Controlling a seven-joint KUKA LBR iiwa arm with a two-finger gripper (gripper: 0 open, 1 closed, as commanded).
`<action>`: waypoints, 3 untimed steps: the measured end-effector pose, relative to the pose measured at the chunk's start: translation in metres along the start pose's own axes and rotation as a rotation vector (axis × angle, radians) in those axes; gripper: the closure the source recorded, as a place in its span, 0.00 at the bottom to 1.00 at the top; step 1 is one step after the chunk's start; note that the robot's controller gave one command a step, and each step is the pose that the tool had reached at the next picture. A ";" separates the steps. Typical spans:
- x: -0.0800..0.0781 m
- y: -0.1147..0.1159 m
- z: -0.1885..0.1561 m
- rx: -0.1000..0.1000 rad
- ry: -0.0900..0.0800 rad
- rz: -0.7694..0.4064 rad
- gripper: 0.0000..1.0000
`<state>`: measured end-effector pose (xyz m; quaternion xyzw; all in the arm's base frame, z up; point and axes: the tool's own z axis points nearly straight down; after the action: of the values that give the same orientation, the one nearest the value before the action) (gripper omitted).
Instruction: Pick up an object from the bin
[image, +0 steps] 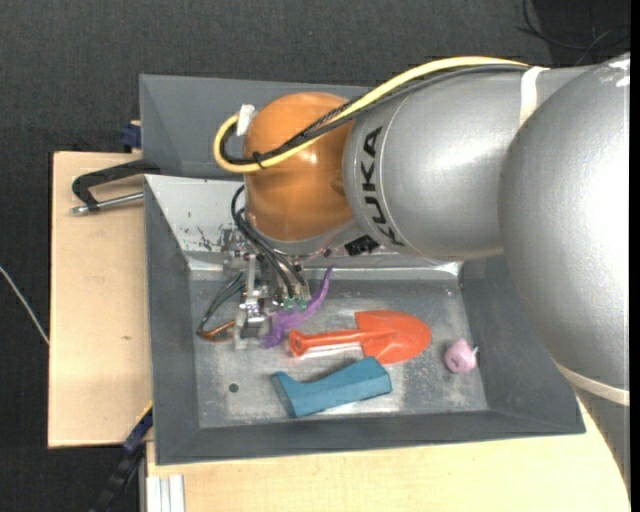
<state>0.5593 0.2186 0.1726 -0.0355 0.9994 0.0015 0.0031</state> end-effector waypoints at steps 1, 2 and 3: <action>-0.004 -0.003 0.059 0.000 0.001 -0.069 0.00; -0.020 -0.018 0.098 -0.001 0.004 -0.215 1.00; -0.020 -0.018 0.098 -0.001 0.003 -0.214 1.00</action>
Offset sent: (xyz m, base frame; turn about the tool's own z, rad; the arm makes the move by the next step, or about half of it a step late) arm 0.0202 -0.0182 -0.1026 -0.2154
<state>0.5815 0.2025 0.0749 -0.1422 0.9898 0.0018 0.0016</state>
